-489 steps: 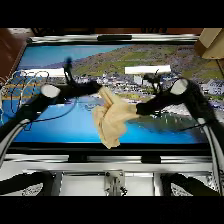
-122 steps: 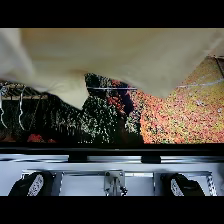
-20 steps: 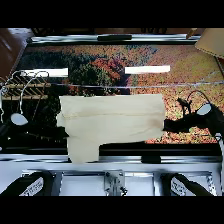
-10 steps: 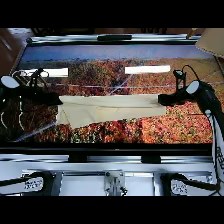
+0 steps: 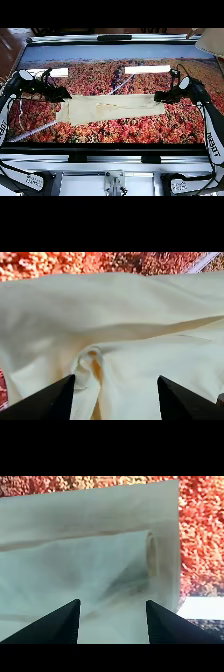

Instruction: Fold the shirts.

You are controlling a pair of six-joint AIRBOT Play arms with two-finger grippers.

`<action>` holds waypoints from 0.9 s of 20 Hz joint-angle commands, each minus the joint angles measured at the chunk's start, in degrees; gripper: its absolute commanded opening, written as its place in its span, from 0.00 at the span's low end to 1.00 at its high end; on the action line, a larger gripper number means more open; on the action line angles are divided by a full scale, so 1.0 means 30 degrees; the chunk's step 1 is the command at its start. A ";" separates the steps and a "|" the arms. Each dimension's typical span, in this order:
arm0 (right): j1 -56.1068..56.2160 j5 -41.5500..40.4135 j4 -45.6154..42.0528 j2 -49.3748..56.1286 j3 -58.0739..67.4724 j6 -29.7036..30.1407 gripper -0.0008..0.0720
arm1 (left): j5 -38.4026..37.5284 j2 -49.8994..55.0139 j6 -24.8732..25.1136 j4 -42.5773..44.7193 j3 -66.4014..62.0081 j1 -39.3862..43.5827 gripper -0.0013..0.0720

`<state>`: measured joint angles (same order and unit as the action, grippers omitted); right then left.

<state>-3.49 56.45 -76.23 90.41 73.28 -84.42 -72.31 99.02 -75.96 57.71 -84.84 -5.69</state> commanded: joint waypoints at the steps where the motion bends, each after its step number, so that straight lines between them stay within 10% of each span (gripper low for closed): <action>1: -0.1086 0.0765 -0.0248 -0.0678 0.0073 0.0117 0.91 | -0.1457 0.0051 -0.0102 -0.0117 -0.0838 -0.0168 0.84; 14: -0.1625 0.0648 0.5377 0.3300 0.0073 0.1800 0.91 | -0.2062 -0.1559 -0.0787 -0.2339 -0.1253 0.1632 0.84; 15: -0.1617 0.0816 0.6091 0.3235 0.0073 0.2178 0.81 | -0.1953 -0.1552 -0.0787 -0.2565 -0.1253 0.2098 0.83; 17: -0.1632 0.1523 0.6987 0.2637 0.0080 0.3257 0.22 | -0.1559 -0.1552 -0.0787 -0.2608 -0.1246 0.3300 0.82; 18: -0.1632 0.1814 0.7038 0.2076 0.0073 0.3446 0.10 | -0.1268 -0.1530 -0.0787 -0.2608 -0.1246 0.4029 0.81</action>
<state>-8.27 59.86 -60.03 98.59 73.30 -76.84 -77.82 94.56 -78.17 50.96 -88.53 2.09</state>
